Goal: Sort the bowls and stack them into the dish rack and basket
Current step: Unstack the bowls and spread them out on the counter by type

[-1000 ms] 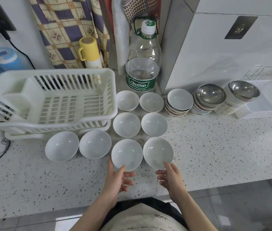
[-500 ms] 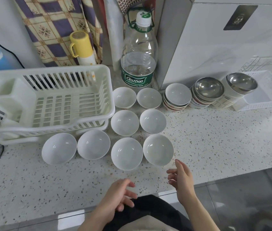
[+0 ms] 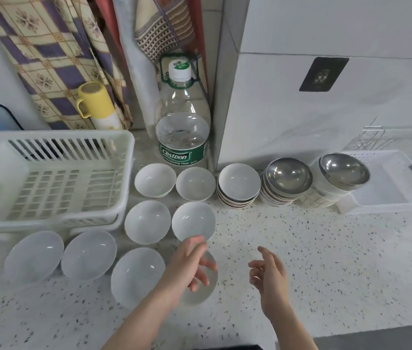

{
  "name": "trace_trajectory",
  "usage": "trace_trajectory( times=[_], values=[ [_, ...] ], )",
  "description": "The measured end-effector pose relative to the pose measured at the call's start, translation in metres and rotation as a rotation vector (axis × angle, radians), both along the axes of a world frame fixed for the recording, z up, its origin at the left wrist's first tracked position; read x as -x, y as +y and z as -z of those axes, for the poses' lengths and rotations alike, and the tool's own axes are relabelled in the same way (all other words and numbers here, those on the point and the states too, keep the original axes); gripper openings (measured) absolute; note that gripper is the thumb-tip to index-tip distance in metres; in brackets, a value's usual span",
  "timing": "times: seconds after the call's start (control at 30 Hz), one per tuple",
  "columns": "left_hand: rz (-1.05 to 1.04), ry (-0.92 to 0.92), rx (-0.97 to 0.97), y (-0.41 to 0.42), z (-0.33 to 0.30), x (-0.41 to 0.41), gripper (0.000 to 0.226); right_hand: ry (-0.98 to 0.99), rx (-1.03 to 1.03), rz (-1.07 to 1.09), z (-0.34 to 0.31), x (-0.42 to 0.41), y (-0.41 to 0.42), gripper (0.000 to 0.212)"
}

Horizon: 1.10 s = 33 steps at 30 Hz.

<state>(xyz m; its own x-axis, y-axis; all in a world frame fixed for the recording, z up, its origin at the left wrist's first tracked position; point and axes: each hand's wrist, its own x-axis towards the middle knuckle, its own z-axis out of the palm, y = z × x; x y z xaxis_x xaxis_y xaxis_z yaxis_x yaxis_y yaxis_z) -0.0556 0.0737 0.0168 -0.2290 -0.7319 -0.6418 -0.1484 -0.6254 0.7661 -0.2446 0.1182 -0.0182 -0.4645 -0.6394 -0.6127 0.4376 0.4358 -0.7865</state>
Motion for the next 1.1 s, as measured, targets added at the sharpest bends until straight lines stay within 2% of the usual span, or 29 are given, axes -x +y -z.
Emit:
trace_trajectory(
  times=[0.2, 0.37, 0.5, 0.63, 0.9, 1.1],
  values=[
    [-0.068, -0.167, 0.136, -0.077, 0.007, 0.079, 0.065, -0.01, 0.009, -0.188, -0.011, 0.055, -0.041, 0.015],
    [-0.147, -0.288, 0.171, -0.121, 0.018, 0.105, 0.079, -0.048, 0.0, -0.261, -0.011, 0.075, -0.05, 0.016],
    [-0.154, -0.375, 0.19, -0.134, 0.028, 0.11, 0.077, -0.08, -0.047, -0.285, -0.002, 0.084, -0.039, 0.018],
    [-0.085, -0.441, 0.226, -0.134, 0.033, 0.108, 0.064, -0.116, -0.104, -0.261, 0.005, 0.087, -0.028, 0.018],
    [-0.051, -0.402, 0.264, -0.134, 0.023, 0.107, 0.055, -0.104, -0.122, -0.246, 0.007, 0.081, -0.026, 0.018],
    [-0.098, -0.322, 0.246, -0.135, 0.014, 0.111, 0.058, -0.09, -0.1, -0.257, -0.001, 0.073, -0.032, 0.018]
  ],
)
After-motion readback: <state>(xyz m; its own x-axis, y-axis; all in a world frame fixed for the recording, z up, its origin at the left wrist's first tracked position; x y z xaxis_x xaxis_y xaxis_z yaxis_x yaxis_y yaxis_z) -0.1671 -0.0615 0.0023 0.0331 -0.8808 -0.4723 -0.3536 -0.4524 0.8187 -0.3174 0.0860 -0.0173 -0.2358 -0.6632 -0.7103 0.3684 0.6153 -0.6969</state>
